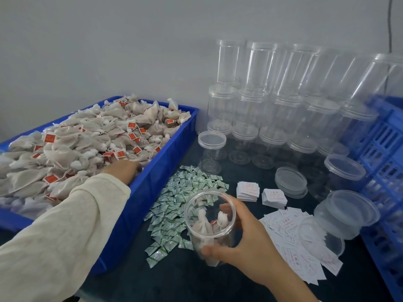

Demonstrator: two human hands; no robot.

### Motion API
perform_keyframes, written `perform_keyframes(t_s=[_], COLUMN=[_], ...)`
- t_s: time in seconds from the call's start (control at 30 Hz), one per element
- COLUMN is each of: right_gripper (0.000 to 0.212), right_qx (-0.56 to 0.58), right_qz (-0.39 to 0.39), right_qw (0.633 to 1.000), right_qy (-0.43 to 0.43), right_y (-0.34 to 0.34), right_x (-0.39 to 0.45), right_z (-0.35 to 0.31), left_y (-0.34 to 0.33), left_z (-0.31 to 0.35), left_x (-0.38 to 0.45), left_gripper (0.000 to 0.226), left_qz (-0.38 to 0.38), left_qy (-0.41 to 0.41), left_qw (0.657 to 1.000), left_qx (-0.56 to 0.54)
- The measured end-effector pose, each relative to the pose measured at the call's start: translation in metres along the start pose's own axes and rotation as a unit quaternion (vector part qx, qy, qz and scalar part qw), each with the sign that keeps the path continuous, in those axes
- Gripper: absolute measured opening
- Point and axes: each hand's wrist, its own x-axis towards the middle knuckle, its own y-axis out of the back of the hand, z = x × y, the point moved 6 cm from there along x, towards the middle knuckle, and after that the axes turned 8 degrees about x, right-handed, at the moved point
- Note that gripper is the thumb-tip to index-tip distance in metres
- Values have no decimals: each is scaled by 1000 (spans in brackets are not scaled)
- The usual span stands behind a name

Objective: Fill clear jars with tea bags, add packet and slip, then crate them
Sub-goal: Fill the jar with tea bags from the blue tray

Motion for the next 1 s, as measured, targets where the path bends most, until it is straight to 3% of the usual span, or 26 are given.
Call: perform_keyframes(t_s=[0.7,1.0], right_gripper=[95,94], right_qx=[3,7], right_qz=[6,8], right_qw=[1000,1000], right_qy=[-20,-22], right_y=[4,5], right_x=[-3,-4], right_z=[6,6], left_y=[-8,-15], left_z=[-16,-12], left_x=[22,22], left_gripper=[19,27], left_qz=[77,27], left_qy=[42,40], left_qw=[994,998], left_qx=[-61,-32])
